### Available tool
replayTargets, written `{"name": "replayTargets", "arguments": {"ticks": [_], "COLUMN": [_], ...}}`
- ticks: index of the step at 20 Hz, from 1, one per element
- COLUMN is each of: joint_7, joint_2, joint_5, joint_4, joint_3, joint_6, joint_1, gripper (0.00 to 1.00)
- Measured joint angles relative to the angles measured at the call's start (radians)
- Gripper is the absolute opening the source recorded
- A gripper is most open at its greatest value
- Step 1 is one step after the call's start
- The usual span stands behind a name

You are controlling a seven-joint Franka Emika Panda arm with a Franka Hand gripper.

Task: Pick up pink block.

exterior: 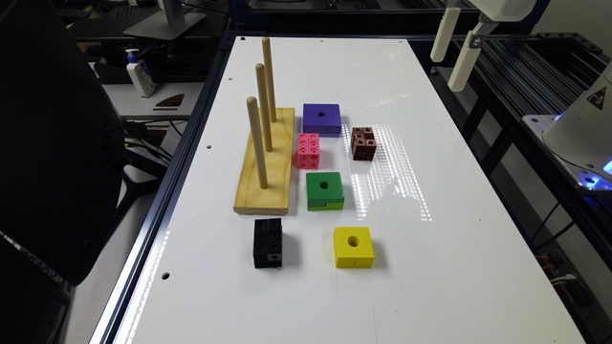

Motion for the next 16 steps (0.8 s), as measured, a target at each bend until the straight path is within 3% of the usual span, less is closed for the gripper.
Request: {"name": "replayTargets", "arguments": {"ticks": [16], "joint_7": [0.000], "joint_2": [-0.002], "joint_5": [0.0000], "joint_4": [0.008], "joint_3": [0.000], "joint_6": [0.007], "joint_1": [0.000], "gripper": [1.00]}}
